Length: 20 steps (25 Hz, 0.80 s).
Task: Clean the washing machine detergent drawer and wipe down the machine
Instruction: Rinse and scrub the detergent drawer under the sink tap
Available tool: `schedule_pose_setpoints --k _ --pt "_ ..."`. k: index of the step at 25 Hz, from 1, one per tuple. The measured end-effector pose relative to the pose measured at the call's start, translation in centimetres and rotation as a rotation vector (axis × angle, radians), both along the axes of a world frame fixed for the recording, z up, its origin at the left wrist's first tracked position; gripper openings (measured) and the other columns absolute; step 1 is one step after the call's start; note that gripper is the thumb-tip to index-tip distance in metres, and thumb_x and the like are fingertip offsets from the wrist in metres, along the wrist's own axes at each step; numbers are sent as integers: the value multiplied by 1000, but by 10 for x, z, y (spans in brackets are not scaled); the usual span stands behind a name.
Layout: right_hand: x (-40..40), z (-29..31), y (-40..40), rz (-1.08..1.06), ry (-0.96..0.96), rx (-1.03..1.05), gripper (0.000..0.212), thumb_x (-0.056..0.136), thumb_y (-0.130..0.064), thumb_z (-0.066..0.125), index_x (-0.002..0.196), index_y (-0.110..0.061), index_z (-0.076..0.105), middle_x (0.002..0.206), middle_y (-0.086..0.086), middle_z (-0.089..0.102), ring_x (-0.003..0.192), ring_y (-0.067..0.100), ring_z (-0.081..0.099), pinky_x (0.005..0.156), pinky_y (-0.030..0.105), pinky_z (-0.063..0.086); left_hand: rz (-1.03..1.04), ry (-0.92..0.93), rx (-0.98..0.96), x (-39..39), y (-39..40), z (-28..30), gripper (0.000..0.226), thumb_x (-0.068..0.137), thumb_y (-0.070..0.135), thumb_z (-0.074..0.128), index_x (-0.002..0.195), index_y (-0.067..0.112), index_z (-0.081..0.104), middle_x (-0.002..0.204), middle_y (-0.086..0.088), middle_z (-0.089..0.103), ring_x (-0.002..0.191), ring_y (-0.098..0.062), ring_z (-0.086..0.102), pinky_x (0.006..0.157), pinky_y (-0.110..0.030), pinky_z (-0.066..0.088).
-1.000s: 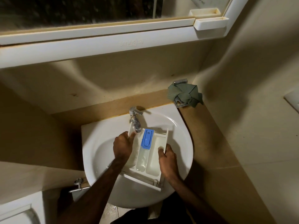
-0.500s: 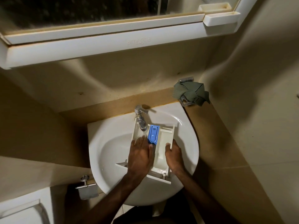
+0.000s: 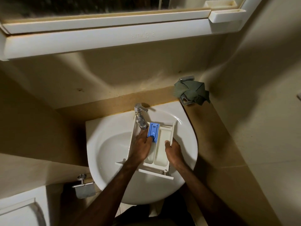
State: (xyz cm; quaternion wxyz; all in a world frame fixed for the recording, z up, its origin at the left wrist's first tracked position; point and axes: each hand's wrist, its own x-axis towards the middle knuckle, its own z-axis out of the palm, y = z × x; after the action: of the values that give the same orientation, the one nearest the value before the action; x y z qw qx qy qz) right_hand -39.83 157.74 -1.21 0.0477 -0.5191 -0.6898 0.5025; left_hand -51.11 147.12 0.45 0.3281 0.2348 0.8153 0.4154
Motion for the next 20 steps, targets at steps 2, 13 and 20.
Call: schedule_pose_setpoints --k 2,13,20 --pt "-1 0 -2 -23 9 14 34 109 -19 45 137 -12 62 129 9 70 115 31 68 101 45 55 16 -42 -13 -1 -5 3 45 108 39 43 151 34 51 148 6 60 134 -19 56 115 -35 40" --pt "-1 0 -3 -32 10 -17 33 109 -19 44 136 -15 62 126 7 72 113 28 70 99 47 58 -29 -74 53 3 4 2 53 110 50 35 153 22 47 146 -2 58 133 -19 55 113 -35 44" --pt "-2 2 -14 -106 43 61 32 108 -17 47 135 -10 64 127 11 72 115 32 69 100 45 56 27 87 -109 9 -12 13 42 112 31 41 152 29 52 140 -2 67 124 -25 63 94 -24 43"
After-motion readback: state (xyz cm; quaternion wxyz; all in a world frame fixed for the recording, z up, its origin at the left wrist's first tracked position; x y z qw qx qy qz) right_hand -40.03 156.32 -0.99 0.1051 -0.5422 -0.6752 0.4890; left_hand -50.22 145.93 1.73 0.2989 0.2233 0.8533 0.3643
